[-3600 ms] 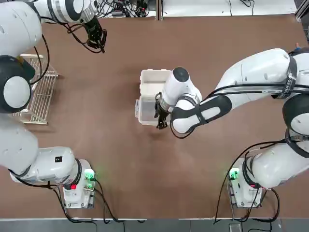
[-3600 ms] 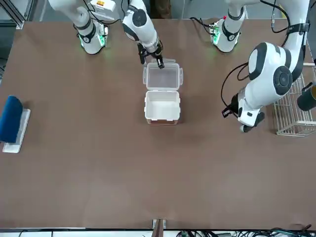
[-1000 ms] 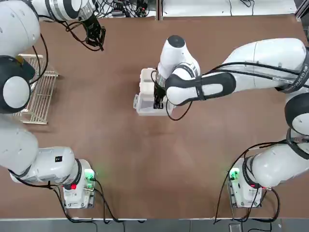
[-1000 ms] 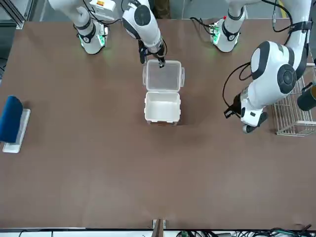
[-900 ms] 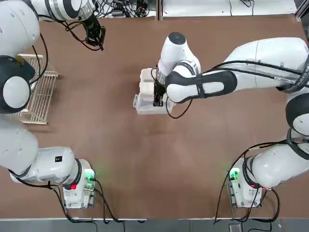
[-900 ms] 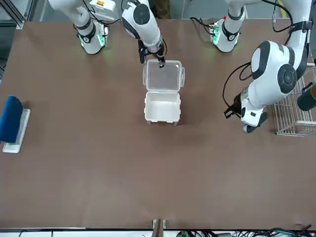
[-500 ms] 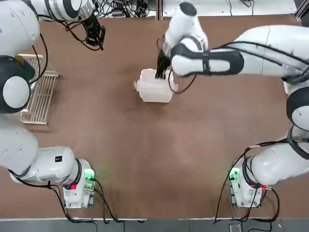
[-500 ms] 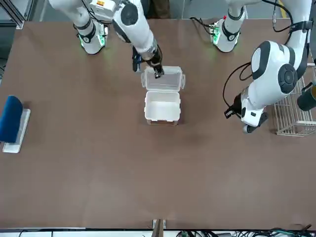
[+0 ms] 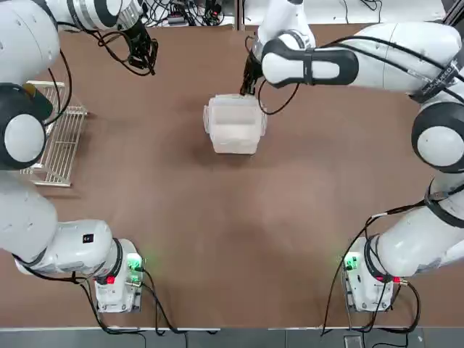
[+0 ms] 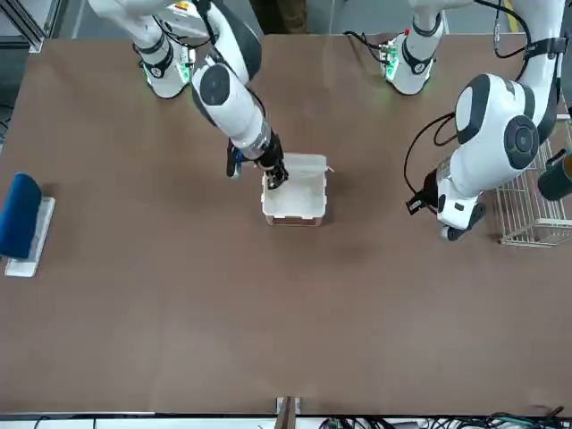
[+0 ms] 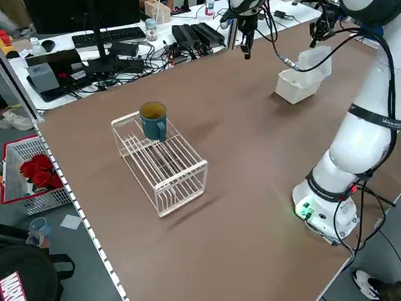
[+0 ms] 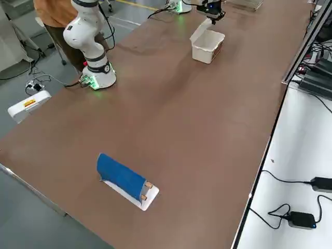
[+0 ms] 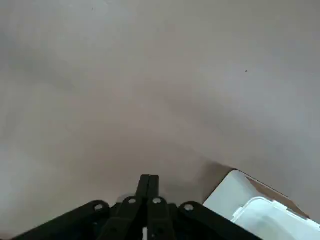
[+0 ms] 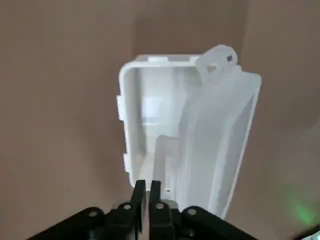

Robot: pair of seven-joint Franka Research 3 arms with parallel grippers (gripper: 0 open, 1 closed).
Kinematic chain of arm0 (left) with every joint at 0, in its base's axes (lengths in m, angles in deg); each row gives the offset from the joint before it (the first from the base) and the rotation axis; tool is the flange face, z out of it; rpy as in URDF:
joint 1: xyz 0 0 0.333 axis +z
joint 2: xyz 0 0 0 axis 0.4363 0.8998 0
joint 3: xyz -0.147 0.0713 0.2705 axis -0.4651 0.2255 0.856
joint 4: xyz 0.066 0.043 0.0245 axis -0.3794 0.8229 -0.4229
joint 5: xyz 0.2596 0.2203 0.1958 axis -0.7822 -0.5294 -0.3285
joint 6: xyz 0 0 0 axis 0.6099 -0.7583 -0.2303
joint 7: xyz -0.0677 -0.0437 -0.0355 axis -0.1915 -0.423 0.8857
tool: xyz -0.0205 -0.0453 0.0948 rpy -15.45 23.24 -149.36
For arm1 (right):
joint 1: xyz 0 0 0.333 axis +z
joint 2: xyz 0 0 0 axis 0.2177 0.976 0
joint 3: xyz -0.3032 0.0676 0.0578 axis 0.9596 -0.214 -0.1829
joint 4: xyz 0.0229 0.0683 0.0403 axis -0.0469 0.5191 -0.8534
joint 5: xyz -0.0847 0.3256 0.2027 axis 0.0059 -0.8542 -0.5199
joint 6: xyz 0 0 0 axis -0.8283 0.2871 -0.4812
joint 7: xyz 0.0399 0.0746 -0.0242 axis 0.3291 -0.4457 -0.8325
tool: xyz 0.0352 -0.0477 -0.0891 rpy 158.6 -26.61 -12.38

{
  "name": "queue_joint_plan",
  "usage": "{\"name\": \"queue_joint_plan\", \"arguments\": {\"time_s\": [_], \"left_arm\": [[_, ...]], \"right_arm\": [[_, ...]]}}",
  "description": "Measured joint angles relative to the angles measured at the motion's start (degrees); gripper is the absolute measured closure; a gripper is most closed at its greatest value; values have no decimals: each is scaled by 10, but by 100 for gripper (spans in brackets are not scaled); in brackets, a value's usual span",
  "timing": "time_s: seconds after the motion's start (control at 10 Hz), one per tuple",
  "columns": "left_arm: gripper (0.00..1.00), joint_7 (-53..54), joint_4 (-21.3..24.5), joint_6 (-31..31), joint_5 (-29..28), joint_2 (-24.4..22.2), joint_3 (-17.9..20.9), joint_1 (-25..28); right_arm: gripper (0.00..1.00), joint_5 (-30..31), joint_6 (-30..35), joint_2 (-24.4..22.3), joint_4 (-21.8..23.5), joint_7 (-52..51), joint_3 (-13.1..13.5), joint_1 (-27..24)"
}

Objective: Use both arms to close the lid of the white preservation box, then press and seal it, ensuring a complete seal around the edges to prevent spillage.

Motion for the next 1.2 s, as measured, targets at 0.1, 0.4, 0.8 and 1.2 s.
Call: {"name": "queue_joint_plan", "arguments": {"time_s": [0.1,0.4,0.8,1.2], "left_arm": [[99,0,0,-1,0,0,0,0],[99,-6,0,3,2,3,0,0],[99,-75,1,37,19,28,-2,-24],[99,-168,8,113,22,70,-7,-86]], "right_arm": [[74,0,17,18,-30,0,10,-1],[52,0,58,61,-106,-17,35,-1],[87,21,82,70,-108,-44,34,41],[99,55,63,85,-85,-26,35,89]]}}
